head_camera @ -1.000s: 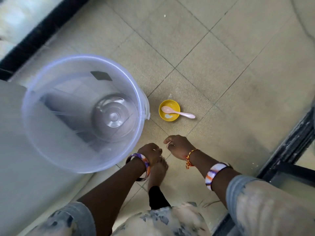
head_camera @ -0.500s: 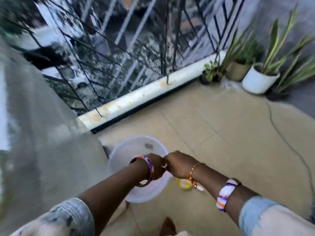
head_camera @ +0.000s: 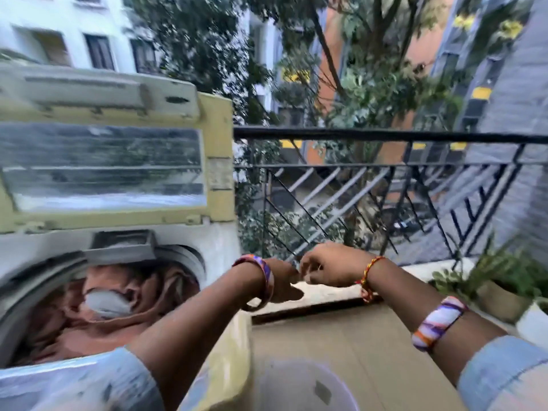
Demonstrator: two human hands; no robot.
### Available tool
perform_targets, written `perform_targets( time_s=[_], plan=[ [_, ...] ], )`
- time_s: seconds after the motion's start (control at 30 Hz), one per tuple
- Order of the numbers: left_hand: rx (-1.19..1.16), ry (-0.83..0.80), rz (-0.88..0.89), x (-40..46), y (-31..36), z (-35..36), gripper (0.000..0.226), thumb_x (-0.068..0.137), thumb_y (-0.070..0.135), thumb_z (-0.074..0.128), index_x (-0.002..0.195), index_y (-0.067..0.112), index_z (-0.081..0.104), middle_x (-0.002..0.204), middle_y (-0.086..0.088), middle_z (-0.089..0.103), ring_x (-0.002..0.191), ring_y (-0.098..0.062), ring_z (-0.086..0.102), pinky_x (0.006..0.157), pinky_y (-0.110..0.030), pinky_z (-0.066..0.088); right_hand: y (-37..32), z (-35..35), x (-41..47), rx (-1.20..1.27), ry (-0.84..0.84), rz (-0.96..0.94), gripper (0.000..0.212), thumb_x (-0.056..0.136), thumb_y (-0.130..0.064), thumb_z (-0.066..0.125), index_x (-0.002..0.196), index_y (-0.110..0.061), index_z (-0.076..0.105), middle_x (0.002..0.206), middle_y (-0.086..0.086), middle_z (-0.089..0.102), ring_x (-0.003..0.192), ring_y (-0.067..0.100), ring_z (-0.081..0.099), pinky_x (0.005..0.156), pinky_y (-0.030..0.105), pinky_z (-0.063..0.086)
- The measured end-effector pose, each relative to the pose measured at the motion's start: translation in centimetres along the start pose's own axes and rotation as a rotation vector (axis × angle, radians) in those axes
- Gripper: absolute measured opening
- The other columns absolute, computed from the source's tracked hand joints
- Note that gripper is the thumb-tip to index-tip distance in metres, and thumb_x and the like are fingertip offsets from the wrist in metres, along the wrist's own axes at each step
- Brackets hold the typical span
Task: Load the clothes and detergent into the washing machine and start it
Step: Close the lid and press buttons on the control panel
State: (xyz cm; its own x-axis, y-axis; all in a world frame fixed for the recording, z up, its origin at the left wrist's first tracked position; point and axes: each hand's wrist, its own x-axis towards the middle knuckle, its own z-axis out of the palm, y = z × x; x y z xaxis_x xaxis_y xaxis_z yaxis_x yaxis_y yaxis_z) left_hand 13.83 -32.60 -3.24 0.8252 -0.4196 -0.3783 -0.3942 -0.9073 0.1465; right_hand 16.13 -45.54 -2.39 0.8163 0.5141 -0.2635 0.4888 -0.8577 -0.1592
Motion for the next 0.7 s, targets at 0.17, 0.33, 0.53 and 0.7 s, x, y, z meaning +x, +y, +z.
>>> perform_targets(
  time_s=[0.17,0.33,0.53,0.7],
  plan=[
    [-0.077,0.152,-0.112,-6.4,-7.5,-3.8,0.039,0.096,0.028,0.044,0.129,0.008,0.051,0.131,-0.014,0.056,0.12,-0.028,0.052,0.094,-0.027,0.039,-7.8,-4.9,3.6,-0.073,0.065,-0.104,0.029,0.088,-0.019,0.055,0.117,-0.017,0.061,0.116,0.006,0.065,0.106,0.019,0.059,0.076,0.02,0.041],
    [-0.168,0.29,-0.252,-11.9,-15.8,-5.5,0.042,0.094,0.03,0.048,0.132,0.011,0.047,0.137,-0.01,0.052,0.125,-0.024,0.049,0.099,-0.024,0.037,-16.2,-7.4,8.6,-0.015,0.076,-0.21,0.028,0.088,-0.018,0.058,0.116,-0.013,0.061,0.115,0.009,0.066,0.103,0.02,0.06,0.078,0.022,0.043],
    [-0.382,0.405,-0.382,-16.7,-25.2,-4.3,0.051,0.092,0.026,0.053,0.139,0.011,0.037,0.134,-0.013,0.054,0.118,-0.027,0.054,0.094,-0.03,0.043,-24.8,-6.7,13.8,-0.028,0.095,-0.316,0.027,0.088,-0.015,0.056,0.114,-0.014,0.062,0.113,0.008,0.067,0.093,0.016,0.058,0.062,0.018,0.035],
    [-1.035,0.541,-0.48,-18.7,-30.5,-2.0,0.058,0.092,0.02,0.053,0.141,0.007,0.025,0.108,-0.014,0.054,0.084,-0.024,0.054,0.063,-0.034,0.045,-28.1,-3.8,18.3,0.127,-0.004,-0.277,0.024,0.088,-0.009,0.056,0.11,-0.002,0.063,0.105,0.016,0.066,0.078,0.013,0.051,0.048,0.009,0.033]
  ],
)
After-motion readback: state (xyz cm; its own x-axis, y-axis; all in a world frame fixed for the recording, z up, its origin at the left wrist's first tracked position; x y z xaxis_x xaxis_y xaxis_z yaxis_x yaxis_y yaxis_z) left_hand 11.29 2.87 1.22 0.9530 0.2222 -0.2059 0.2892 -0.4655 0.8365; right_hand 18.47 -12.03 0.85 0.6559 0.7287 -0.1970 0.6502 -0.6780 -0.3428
